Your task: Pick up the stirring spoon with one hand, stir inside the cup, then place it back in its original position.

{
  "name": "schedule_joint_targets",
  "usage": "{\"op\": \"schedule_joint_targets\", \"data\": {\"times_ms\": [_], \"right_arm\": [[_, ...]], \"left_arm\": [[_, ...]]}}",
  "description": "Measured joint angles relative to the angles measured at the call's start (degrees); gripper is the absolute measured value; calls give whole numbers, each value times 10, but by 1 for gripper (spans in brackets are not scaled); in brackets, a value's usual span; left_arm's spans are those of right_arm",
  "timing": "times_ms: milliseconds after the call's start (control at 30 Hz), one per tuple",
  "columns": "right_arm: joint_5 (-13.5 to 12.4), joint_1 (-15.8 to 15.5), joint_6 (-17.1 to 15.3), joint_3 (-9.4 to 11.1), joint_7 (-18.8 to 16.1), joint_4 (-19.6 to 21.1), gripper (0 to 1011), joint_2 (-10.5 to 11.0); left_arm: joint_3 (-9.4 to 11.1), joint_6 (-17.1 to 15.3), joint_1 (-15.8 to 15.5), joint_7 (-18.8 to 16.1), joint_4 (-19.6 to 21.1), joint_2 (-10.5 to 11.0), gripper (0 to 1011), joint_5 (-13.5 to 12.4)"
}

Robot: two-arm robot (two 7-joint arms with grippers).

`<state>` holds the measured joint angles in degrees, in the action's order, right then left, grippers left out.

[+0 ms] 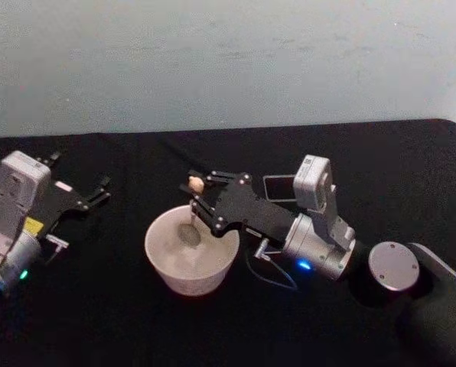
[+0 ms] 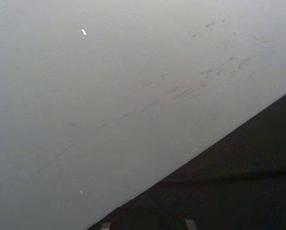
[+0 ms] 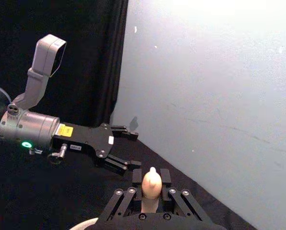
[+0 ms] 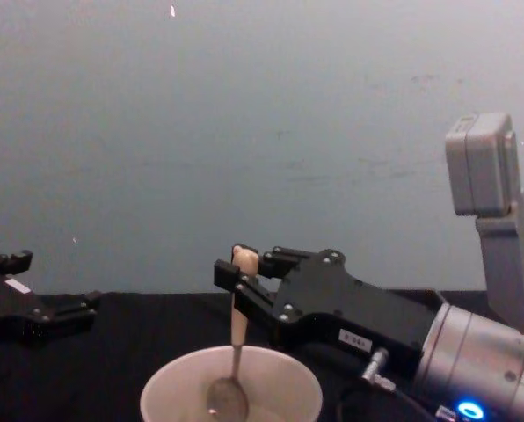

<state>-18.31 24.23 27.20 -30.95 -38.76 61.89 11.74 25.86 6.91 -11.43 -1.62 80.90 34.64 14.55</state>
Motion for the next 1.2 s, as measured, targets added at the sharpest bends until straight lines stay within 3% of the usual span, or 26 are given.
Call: {"op": "schedule_joint_targets", "data": {"times_ms": [400,633,933,1200], "right_arm": [[-1,-17,-8,14,4,19,214,15],[-19,-51,-21,21,-11,72,214,44],[-31,-74,-29,4,-33,108,214,56],[-28,-68,-31,-11,-28,101,214,41]], "left_arm": [[0,0,0,0,0,0,1002,0],[0,0,0,0,0,0,1001,0],[0,0,0,0,0,0,1001,0],[0,0,0,0,0,0,1001,0]]}}
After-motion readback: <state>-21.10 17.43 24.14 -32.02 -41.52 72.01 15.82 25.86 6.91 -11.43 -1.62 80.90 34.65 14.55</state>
